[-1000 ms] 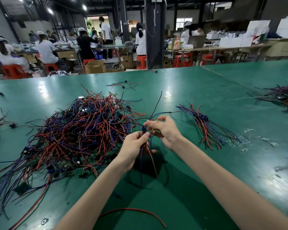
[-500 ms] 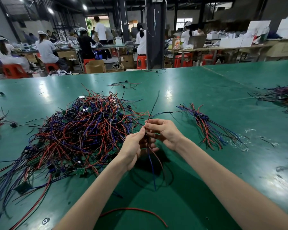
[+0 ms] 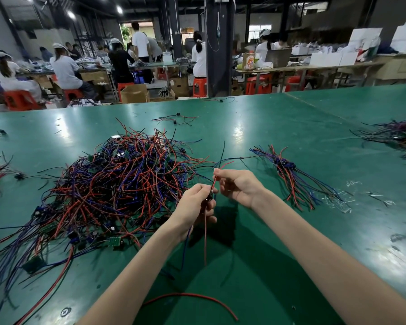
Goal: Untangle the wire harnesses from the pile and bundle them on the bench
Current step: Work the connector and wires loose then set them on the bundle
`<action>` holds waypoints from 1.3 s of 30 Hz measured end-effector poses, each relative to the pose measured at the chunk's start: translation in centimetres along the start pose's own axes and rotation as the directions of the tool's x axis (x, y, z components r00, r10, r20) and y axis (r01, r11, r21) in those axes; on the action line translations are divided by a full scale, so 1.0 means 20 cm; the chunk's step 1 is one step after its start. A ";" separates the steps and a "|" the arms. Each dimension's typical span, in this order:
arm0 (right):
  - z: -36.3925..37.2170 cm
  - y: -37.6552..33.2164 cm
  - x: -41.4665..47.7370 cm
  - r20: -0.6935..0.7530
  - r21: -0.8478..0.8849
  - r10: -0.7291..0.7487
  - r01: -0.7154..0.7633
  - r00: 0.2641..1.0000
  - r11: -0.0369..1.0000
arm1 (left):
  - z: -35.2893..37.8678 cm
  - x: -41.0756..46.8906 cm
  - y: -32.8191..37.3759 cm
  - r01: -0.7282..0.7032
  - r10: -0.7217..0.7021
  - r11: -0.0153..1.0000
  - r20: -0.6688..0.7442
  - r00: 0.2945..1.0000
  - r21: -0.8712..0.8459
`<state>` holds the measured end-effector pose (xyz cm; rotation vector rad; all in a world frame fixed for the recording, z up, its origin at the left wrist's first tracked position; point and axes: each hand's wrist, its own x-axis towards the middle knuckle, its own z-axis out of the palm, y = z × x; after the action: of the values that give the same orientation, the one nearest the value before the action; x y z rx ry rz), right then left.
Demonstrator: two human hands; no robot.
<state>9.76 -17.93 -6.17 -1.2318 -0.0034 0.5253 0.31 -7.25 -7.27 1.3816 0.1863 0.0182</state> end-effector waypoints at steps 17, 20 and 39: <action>-0.06 -0.03 0.02 -0.047 -0.107 -0.197 0.191 0.979 0.976 | -0.01 0.00 -0.01 0.021 -0.020 1.000 -0.032 0.999 0.008; -0.07 -0.02 0.03 -0.059 -0.183 -0.211 0.197 0.976 0.963 | 0.00 0.01 -0.03 0.036 -0.034 0.998 -0.029 0.999 0.061; -0.13 -0.06 0.09 -0.191 -0.071 -0.205 0.194 0.960 0.978 | 0.00 0.01 -0.03 0.007 0.000 0.988 -0.045 0.999 0.151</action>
<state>12.55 -19.80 -6.46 -1.3137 0.0269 0.2269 0.48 -7.33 -7.87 1.5333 0.2318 0.0325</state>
